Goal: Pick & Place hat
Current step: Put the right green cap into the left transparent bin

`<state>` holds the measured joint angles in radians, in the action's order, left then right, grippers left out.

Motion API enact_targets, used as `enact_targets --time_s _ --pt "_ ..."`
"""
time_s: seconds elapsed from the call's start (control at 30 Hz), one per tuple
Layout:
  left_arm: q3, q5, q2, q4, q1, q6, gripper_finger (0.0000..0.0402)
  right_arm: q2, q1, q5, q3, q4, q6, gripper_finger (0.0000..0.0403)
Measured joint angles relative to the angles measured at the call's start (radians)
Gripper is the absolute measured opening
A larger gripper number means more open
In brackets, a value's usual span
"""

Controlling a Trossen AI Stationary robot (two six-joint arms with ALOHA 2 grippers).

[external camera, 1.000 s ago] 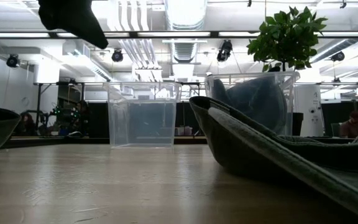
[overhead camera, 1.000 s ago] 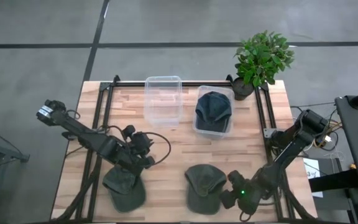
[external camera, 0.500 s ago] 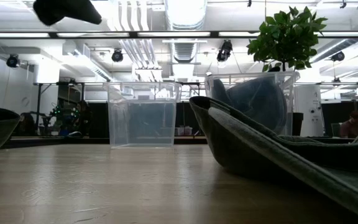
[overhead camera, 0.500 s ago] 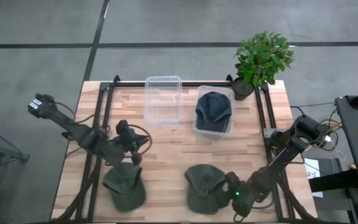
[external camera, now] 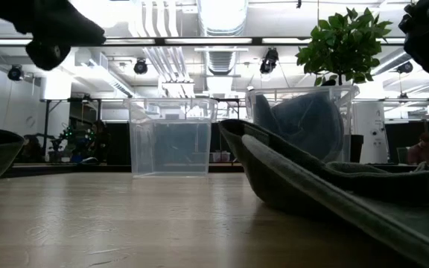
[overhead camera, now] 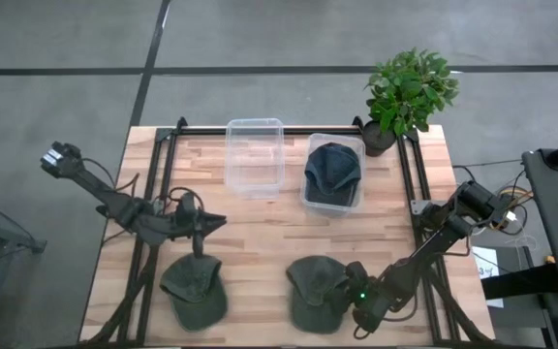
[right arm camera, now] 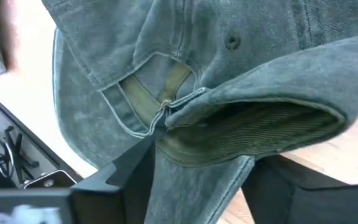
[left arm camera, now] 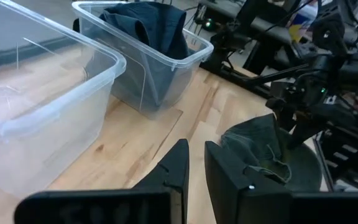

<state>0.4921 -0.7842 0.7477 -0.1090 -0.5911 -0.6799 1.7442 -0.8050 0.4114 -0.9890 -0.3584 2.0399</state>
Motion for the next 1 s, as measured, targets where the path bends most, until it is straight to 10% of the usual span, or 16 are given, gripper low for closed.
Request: enact_targets --time_s 0.43,0.67,1.0 --pt "-0.08 0.002 -0.066 0.05 0.0 -0.016 0.0044 0.0 0.008 0.062 0.0 -0.003 0.016 0.0022" --pt "-0.08 0.023 -0.066 0.049 0.0 -0.016 0.0044 -0.033 0.004 0.164 -0.007 0.003 -0.037 0.0014" --pt "-0.08 0.034 -0.066 0.054 0.0 -0.038 0.0044 -0.181 -0.002 0.609 -0.119 -0.002 -0.733 0.0013"
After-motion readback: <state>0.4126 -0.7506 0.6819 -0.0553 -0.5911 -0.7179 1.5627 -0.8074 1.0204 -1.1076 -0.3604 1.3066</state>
